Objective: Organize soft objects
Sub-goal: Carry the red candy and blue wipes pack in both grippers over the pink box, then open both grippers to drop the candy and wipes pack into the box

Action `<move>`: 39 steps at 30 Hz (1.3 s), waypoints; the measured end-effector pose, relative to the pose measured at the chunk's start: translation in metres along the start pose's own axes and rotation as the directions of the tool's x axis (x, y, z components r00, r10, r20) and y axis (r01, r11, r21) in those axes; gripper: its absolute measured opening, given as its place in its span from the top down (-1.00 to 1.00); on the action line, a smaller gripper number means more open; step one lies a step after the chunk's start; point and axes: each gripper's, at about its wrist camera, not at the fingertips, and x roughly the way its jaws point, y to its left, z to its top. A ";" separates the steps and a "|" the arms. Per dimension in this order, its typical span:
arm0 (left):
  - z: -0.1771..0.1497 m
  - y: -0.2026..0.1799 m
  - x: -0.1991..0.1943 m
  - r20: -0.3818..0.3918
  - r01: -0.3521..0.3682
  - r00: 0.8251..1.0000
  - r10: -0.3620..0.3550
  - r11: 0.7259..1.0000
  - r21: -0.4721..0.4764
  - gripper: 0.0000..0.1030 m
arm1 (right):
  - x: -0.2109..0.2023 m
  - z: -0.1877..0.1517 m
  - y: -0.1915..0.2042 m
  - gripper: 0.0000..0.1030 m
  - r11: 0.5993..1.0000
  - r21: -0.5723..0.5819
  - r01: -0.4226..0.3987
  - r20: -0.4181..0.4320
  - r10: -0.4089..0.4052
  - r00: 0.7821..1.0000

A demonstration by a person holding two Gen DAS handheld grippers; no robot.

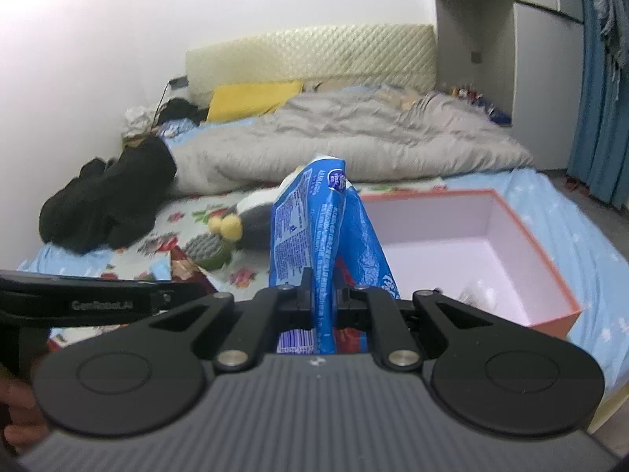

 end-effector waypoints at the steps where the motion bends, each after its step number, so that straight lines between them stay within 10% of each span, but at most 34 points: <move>1: 0.004 -0.006 0.003 0.002 0.009 1.000 -0.009 1.000 0.007 0.47 | -0.002 0.002 -0.003 0.80 1.000 0.001 0.008 0.008 -0.008 1.000; 32: 0.061 -0.060 0.249 -0.251 0.032 0.968 -0.014 0.997 0.068 0.40 | 0.155 -0.015 -0.163 0.75 0.970 0.190 0.153 -0.234 -0.107 0.966; 35: 0.059 -0.064 0.258 -0.263 0.028 0.965 -0.004 0.996 0.090 0.07 | 0.164 -0.019 -0.168 0.68 0.971 0.202 0.131 -0.256 -0.076 0.964; 39: 0.058 -0.067 0.255 -0.250 0.028 0.968 -0.004 0.995 0.091 0.02 | 0.163 -0.019 -0.169 0.06 0.968 0.211 0.133 -0.259 -0.075 0.963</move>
